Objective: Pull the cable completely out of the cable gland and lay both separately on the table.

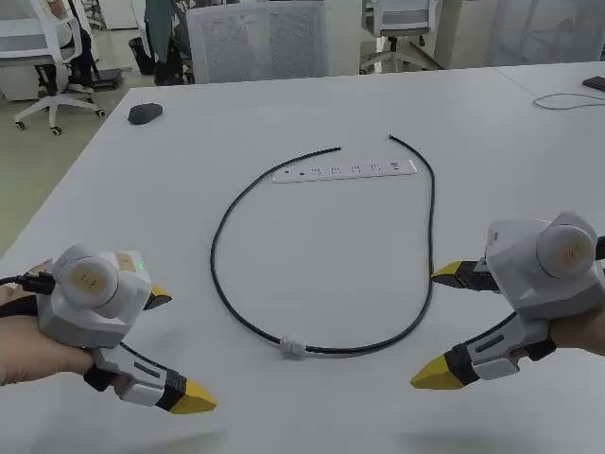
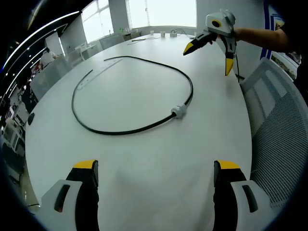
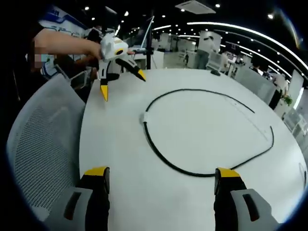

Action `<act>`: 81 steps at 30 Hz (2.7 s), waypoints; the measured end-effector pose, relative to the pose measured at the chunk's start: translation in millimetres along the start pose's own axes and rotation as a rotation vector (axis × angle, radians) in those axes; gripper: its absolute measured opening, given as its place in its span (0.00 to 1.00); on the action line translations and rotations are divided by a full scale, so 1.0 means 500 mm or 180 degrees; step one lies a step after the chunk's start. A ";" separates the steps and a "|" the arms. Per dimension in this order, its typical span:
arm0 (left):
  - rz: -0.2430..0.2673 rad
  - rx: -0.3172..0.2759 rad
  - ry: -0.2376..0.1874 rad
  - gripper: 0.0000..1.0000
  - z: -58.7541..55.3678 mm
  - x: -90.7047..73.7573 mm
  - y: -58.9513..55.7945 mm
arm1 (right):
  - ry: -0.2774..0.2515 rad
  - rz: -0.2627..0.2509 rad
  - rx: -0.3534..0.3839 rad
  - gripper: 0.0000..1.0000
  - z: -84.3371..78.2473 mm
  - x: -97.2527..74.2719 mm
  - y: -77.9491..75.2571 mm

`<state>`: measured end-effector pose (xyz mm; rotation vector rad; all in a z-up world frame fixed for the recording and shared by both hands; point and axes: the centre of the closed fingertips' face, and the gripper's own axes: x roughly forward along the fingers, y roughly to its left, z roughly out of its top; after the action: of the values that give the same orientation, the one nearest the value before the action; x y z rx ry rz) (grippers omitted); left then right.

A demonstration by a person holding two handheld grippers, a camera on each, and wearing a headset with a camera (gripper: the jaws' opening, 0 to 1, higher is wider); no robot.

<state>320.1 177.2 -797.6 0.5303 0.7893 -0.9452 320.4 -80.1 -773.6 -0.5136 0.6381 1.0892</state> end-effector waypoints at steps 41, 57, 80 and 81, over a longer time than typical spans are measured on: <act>-0.0015 0.0020 0.0016 1.00 -0.012 -0.004 -0.012 | -0.0274 0.0088 -0.0300 0.59 0.140 -0.028 0.034; -0.0077 0.0055 0.0043 1.00 -0.011 0.013 -0.006 | 0.0021 0.0112 -0.0488 0.49 0.132 0.009 0.018; -0.0093 0.0181 -0.0102 1.00 0.021 0.038 -0.009 | 0.0235 0.0325 -0.0318 0.41 0.133 0.086 0.022; -0.0087 0.0181 -0.0117 1.00 0.023 0.038 -0.009 | 0.0247 0.0329 -0.0314 0.41 0.133 0.091 0.022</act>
<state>327.0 156.9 -805.9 0.5511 0.7399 -1.0024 339.2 -2.4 -758.6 -0.6157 0.6872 1.2073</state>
